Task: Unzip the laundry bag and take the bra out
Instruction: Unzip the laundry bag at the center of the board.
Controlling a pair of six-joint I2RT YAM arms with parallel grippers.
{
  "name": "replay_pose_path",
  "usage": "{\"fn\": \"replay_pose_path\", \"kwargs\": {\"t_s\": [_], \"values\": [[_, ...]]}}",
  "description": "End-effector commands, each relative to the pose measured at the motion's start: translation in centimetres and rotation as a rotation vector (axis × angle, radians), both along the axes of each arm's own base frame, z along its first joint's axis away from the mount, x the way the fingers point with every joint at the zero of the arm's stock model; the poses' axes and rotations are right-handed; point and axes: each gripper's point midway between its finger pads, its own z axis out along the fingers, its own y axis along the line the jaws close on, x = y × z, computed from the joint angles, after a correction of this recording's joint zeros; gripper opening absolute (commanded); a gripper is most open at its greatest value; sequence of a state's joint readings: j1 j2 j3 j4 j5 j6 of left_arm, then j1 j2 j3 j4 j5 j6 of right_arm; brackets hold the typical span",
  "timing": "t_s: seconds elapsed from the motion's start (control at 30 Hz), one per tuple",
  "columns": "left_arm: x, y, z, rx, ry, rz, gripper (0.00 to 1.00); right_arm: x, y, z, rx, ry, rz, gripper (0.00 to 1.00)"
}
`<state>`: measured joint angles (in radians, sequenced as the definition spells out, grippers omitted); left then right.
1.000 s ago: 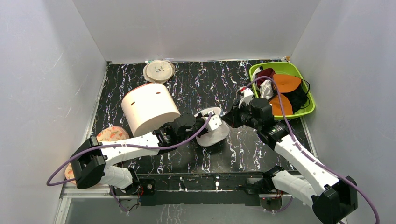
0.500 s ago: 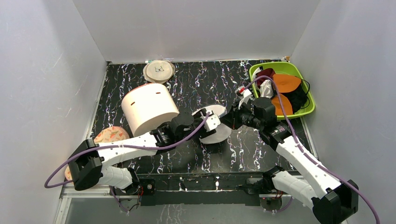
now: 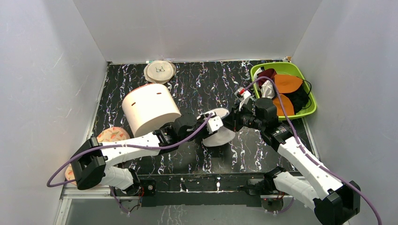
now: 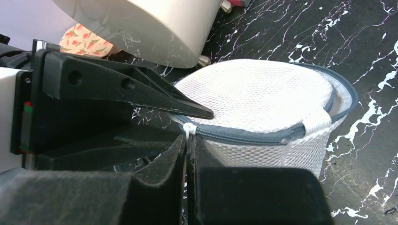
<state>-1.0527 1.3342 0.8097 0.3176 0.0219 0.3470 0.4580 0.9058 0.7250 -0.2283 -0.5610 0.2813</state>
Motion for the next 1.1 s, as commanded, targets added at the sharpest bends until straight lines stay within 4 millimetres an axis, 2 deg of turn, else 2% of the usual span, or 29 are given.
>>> {"fn": "replay_pose_path", "kwargs": {"t_s": [0.0,0.07,0.2,0.33,0.53,0.87,1.07], "values": [[1.4,0.2,1.6,-0.016,-0.036,0.066,0.25,0.6,0.4,3.3,0.052,-0.116,0.009,0.00],[1.8,0.5,1.6,-0.013,-0.049,0.089,0.16,0.6,0.3,3.4,0.050,-0.115,0.006,0.00],[1.9,0.6,1.5,-0.004,-0.064,0.090,0.06,0.9,0.0,3.1,0.039,-0.113,-0.024,0.00],[1.8,0.7,1.6,0.001,-0.075,0.080,0.00,1.5,-0.4,2.7,0.029,-0.102,-0.068,0.00],[2.1,1.1,1.8,0.012,-0.099,0.094,0.00,3.1,-1.7,2.0,-0.009,-0.083,-0.189,0.00],[2.0,1.4,2.4,0.005,-0.121,0.085,0.00,4.8,-3.1,0.0,-0.067,-0.050,-0.261,0.00],[1.7,1.3,2.6,0.002,-0.121,0.070,0.00,6.0,-4.8,-0.8,-0.098,-0.029,-0.330,0.00]]}}
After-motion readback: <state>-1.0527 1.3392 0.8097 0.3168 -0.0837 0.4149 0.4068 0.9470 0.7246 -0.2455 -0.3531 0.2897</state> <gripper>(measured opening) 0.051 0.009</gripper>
